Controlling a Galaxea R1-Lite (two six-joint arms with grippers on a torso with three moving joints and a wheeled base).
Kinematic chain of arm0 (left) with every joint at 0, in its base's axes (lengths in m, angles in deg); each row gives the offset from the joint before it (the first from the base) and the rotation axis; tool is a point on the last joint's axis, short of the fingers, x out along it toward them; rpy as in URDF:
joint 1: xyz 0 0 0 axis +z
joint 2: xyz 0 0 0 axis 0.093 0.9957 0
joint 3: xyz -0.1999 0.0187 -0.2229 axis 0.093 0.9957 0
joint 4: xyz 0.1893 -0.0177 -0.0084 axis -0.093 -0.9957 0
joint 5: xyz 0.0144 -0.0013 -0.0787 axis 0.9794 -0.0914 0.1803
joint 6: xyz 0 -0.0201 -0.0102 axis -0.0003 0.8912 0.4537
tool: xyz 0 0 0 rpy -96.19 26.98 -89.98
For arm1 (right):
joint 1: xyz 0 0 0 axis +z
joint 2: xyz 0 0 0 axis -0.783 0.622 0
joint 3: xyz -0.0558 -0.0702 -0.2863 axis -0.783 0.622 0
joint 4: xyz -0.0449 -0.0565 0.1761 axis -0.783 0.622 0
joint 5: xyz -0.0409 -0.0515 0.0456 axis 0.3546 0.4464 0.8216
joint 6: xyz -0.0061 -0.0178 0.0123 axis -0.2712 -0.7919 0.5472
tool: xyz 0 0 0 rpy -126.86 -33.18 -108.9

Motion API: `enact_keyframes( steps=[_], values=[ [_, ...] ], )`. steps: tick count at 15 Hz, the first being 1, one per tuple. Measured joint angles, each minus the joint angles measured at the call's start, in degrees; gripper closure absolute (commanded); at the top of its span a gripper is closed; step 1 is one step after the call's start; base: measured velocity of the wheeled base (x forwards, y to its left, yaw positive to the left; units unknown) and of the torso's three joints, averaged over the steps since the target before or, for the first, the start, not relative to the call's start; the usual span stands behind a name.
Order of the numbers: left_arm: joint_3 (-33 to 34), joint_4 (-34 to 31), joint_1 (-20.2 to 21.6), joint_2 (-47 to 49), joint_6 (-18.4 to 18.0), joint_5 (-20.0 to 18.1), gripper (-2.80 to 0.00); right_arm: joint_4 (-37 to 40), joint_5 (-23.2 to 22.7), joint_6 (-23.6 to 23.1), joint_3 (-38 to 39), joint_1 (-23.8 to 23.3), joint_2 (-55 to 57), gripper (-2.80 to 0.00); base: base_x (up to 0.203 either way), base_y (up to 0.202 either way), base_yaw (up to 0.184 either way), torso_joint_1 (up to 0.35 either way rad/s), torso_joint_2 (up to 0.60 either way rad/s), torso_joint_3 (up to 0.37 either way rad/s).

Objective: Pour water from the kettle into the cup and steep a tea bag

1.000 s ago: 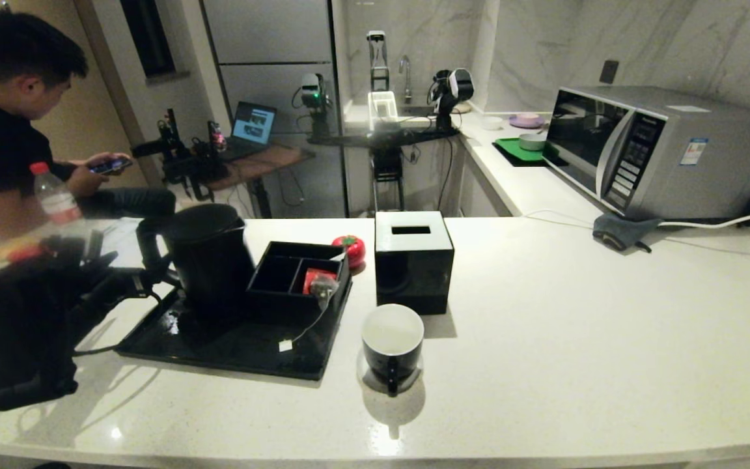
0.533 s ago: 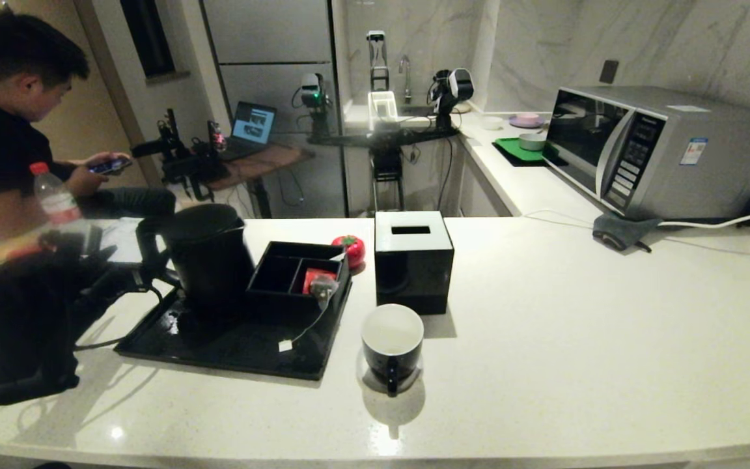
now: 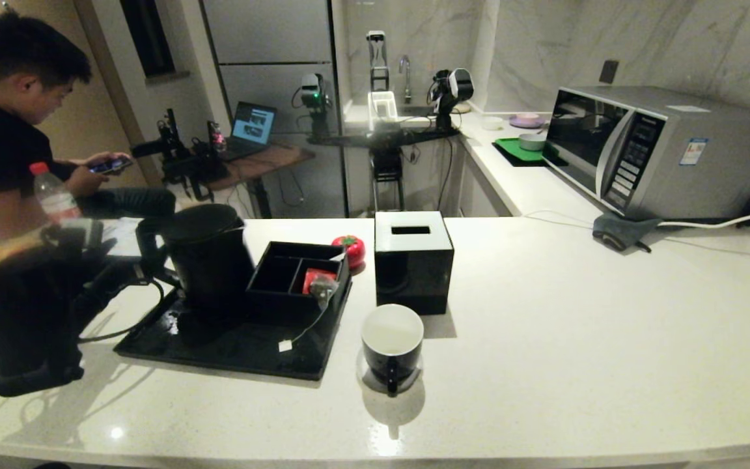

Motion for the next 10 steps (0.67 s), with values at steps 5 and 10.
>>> enact_keyframes(
  steps=[5, 10],
  values=[
    [-0.90, 0.02, 0.41, 0.63, -0.11, 0.14, -2.80, 0.00, -0.02, 0.01, 0.00, 0.00, 0.00, 0.00, 0.000, 0.000, 0.000, 0.000, 0.00, 0.000],
    [-2.57, 0.02, 0.48, 1.38, -0.17, 0.16, -2.80, 0.00, -0.02, 0.00, 0.00, 0.00, 0.00, 0.00, 0.000, 0.000, 0.000, 0.000, 0.00, 0.000]
  ],
)
